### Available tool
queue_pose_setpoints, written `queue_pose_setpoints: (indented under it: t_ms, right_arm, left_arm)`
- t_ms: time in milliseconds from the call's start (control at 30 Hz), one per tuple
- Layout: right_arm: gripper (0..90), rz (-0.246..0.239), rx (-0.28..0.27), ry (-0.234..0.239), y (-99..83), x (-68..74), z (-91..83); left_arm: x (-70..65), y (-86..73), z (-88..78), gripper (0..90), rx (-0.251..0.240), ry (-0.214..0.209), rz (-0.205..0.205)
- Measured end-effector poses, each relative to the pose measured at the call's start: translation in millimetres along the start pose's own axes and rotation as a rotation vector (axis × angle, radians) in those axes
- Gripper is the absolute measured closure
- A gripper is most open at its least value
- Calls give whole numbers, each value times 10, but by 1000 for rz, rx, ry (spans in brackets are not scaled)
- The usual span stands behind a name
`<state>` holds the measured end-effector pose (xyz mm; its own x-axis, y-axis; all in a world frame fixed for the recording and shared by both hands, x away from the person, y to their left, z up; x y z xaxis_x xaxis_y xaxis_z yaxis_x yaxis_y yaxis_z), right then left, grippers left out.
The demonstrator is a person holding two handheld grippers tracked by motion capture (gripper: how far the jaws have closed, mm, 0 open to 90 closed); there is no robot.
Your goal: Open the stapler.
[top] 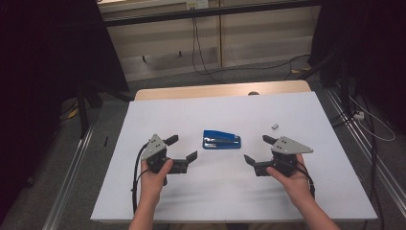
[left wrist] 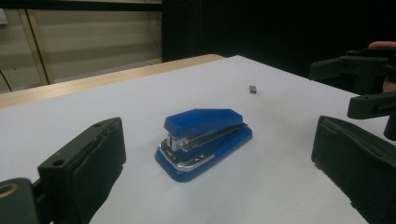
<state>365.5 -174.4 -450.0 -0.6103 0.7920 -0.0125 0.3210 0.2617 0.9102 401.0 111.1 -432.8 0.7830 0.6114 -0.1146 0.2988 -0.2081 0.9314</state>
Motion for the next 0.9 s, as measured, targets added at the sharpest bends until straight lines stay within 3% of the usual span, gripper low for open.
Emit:
queue_pose_setpoints:
  t_ms: [400,767,900]
  right_arm:
    - [53,-4,12,0,60,-30,83]
    - [53,-21,16,8,177,-38,198]
    - [53,-24,26,14,184,-32,272]
  left_arm:
    - [31,33,93,31,14,14,8]
    - [66,52,252,32,62,40,22]
    - [73,49,320,31,68,30,17]
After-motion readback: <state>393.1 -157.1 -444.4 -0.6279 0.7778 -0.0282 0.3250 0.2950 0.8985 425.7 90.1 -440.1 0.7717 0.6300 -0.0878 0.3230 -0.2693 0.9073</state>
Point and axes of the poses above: each handheld gripper's, and its own axes: z roughly forward along the jaws, y roughly out of its top, x roughly to its left, the point moved 6 cm from there along z, roughly forward along the jaws, and after that the axes turned 6 degrees about x, right-handed, at the moved point
